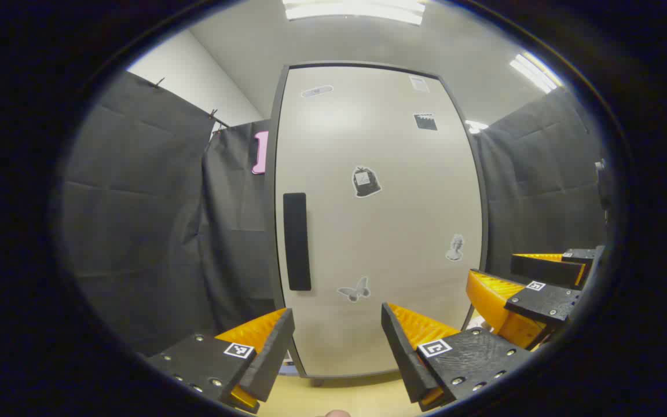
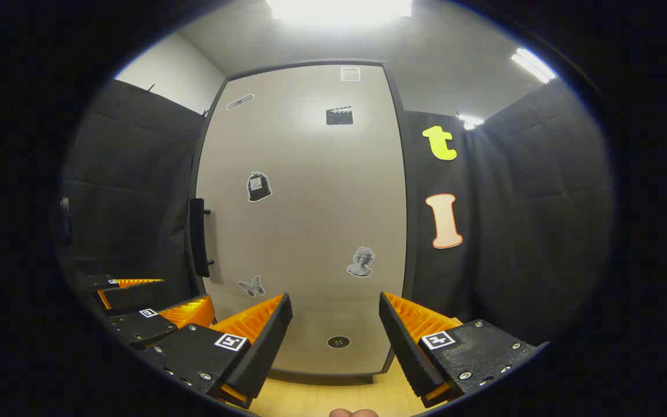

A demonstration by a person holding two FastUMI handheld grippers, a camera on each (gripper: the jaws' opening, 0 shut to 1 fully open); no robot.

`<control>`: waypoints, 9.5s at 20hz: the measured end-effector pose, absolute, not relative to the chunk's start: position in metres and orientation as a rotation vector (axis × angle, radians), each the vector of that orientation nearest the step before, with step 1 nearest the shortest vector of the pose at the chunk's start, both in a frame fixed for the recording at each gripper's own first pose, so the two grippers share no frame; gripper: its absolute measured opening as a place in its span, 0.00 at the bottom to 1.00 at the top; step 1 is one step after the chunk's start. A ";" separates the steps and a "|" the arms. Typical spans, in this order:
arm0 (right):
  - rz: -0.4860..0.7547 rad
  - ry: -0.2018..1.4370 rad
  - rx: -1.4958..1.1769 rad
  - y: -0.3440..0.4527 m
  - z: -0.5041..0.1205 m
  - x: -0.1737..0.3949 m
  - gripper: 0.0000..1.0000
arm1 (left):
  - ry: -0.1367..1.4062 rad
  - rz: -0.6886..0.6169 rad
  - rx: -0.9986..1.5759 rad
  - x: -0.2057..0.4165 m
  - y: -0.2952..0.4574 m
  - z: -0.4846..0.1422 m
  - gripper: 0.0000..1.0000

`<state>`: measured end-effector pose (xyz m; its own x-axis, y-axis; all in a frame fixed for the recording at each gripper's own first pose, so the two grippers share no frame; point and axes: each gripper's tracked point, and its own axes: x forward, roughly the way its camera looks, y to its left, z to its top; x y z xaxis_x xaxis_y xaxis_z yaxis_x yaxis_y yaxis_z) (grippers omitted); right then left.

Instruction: Open the cabinet door with the right hand, grasp the bottle in the cabinet with the left hand and place it on the coaster, then close the cabinet door with the right hand.

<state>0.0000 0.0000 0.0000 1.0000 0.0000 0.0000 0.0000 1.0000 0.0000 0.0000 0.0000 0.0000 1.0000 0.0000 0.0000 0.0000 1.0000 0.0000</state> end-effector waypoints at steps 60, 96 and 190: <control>0.275 0.017 -0.094 0.229 0.016 0.098 0.91 | 0.079 0.212 -0.037 -0.106 0.206 -0.064 0.87; 0.519 0.123 -0.001 0.218 0.008 0.059 0.23 | 0.105 0.138 0.000 -0.094 0.150 -0.062 0.87; -0.137 -0.055 -0.018 0.057 0.038 0.047 0.91 | -0.234 0.071 0.137 -0.004 0.020 -0.034 0.74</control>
<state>0.0473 0.0567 0.0376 0.9892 -0.1358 0.0558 0.1368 0.9905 -0.0141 -0.0039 0.0197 -0.0337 0.9704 0.0538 0.2356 -0.0856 0.9882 0.1269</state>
